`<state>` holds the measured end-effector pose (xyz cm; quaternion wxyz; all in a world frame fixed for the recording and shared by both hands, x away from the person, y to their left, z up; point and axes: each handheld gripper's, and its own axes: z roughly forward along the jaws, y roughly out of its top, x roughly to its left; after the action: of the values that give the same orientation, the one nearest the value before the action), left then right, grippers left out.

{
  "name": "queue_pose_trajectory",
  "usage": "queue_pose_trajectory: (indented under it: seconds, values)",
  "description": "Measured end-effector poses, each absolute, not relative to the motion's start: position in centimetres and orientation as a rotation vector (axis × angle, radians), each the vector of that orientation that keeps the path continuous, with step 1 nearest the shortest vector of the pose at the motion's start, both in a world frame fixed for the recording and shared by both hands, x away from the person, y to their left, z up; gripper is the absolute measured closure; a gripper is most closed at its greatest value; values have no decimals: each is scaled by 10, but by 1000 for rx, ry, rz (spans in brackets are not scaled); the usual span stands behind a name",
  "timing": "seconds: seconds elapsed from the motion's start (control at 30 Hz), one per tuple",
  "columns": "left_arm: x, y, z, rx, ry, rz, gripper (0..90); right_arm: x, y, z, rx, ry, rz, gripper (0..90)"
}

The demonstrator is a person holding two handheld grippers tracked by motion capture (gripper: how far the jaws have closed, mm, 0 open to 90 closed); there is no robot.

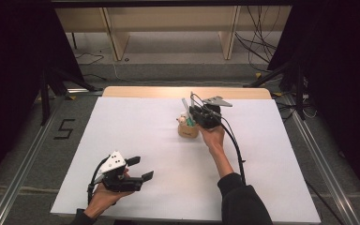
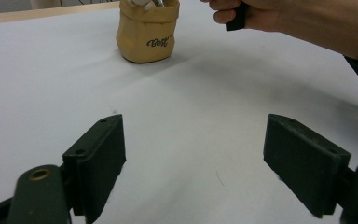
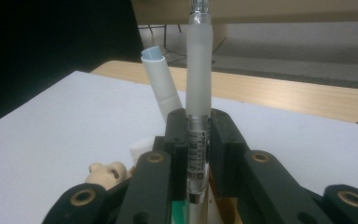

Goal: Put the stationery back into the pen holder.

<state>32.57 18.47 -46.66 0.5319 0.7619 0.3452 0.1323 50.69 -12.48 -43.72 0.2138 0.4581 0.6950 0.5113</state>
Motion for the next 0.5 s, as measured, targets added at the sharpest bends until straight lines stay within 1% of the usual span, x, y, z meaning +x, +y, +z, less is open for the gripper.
queue_pose_trajectory:
  seconds: [0.5]
  values:
    - [326, 184, -468, 1821, 825, 315, 198, 501, -122, -438, 1195, 1950, 1369, 793]
